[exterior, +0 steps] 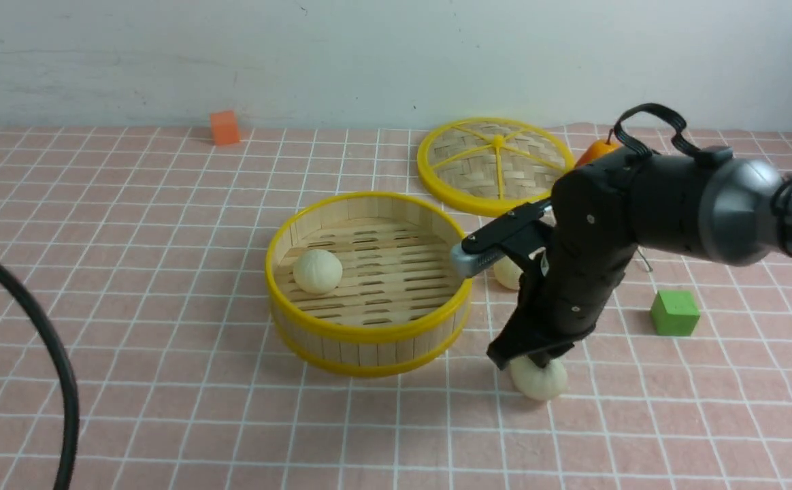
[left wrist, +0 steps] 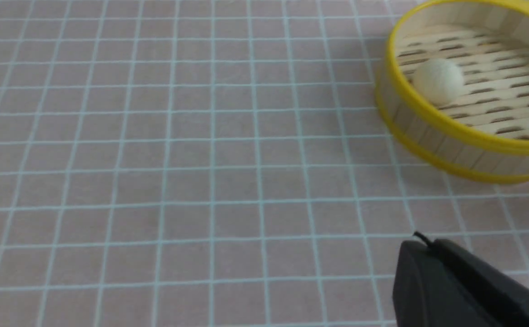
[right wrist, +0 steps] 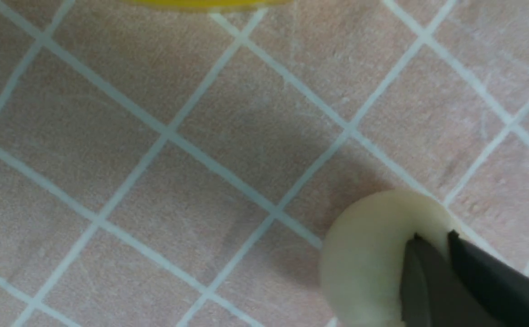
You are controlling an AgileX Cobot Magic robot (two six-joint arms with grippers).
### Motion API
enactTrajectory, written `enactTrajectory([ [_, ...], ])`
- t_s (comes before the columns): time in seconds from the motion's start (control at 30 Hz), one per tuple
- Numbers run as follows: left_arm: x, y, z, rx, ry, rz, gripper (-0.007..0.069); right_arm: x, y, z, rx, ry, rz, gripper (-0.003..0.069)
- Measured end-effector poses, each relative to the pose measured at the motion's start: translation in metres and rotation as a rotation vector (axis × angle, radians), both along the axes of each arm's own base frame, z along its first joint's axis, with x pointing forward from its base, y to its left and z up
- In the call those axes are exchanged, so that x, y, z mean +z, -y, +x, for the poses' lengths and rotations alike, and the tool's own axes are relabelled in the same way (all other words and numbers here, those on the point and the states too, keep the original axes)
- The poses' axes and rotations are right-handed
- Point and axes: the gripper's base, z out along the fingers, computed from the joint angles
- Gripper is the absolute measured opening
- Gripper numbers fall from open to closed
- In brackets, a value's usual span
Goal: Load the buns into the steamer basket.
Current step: Use the right arm to put the steamed stuffed bun into the steamer, then use the right arm to grab a steamed stuffed bun
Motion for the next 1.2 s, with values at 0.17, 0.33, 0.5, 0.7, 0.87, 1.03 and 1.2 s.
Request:
enactTrajectory([
  [0.17, -0.015, -0.008, -0.004, 0.035, -0.041, 0.082, -0.0014, 0.068, -0.010, 0.016, 0.031, 0.166, 0.058, 0.0003],
  [0.33, -0.030, 0.000, 0.004, -0.030, 0.046, 0.068, -0.0014, 0.107, -0.042, 0.027, 0.139, 0.333, 0.131, 0.0003],
  [0.5, -0.037, 0.005, 0.007, -0.058, 0.092, 0.028, -0.0014, 0.071, -0.080, 0.044, 0.207, 0.314, 0.130, 0.0003],
  [0.7, -0.037, 0.005, 0.007, -0.061, 0.099, 0.024, -0.0014, 0.005, -0.103, 0.057, 0.235, 0.211, 0.080, 0.0070],
  [0.87, -0.040, 0.005, 0.007, -0.059, 0.089, 0.031, -0.0014, 0.013, -0.109, 0.056, 0.244, 0.228, 0.090, 0.0288],
  [1.03, -0.040, 0.005, 0.007, -0.058, 0.089, 0.030, -0.0014, 0.057, -0.102, 0.050, 0.239, 0.247, 0.082, 0.0484],
  [1.2, -0.040, 0.005, 0.007, -0.058, 0.089, 0.030, -0.0014, 0.102, -0.070, 0.053, 0.168, 0.293, 0.076, 0.0516],
])
